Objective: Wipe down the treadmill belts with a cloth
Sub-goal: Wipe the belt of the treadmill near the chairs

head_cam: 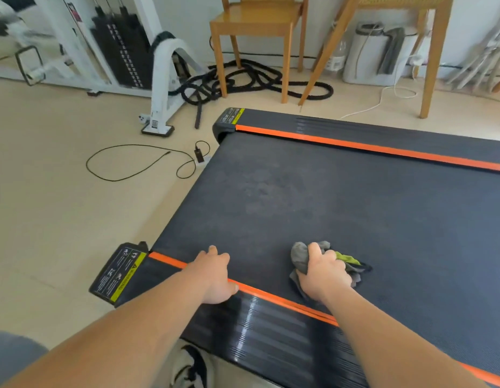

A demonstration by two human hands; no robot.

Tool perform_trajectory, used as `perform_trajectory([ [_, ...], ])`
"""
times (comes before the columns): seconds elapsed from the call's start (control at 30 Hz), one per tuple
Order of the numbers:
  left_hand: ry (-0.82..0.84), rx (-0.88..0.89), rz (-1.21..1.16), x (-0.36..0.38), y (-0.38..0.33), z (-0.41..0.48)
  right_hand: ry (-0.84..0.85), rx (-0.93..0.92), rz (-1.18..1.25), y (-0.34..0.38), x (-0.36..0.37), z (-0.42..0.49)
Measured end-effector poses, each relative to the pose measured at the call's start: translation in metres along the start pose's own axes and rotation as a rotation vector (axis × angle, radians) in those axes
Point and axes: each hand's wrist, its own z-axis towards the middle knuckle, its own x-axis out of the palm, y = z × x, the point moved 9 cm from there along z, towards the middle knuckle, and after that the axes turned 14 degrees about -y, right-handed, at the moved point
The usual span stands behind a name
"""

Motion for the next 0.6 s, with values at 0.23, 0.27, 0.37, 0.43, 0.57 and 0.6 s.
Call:
perform_trajectory([
  [0.23,-0.069,-0.004,0.075,0.009,-0.004,0.057,-0.178,-0.014,-0.027,0.006,-0.001,0.004],
  [0.27,-0.075,-0.006,0.105,0.01,-0.003,0.065,-0.198,-0.005,-0.04,0.01,-0.002,0.005],
  [0.37,-0.112,0.001,0.202,0.018,0.007,0.082,-0.255,0.007,-0.085,0.019,-0.002,0.009],
  [0.43,-0.139,-0.021,0.229,0.026,0.025,0.088,-0.295,-0.008,-0.082,0.025,-0.002,0.016],
  [0.57,-0.117,-0.034,0.125,0.038,0.041,0.094,-0.357,0.064,0.032,0.032,-0.01,0.049],
  [0.6,-0.121,-0.022,0.1,0.04,0.042,0.095,-0.36,0.026,0.012,0.041,-0.012,0.062],
])
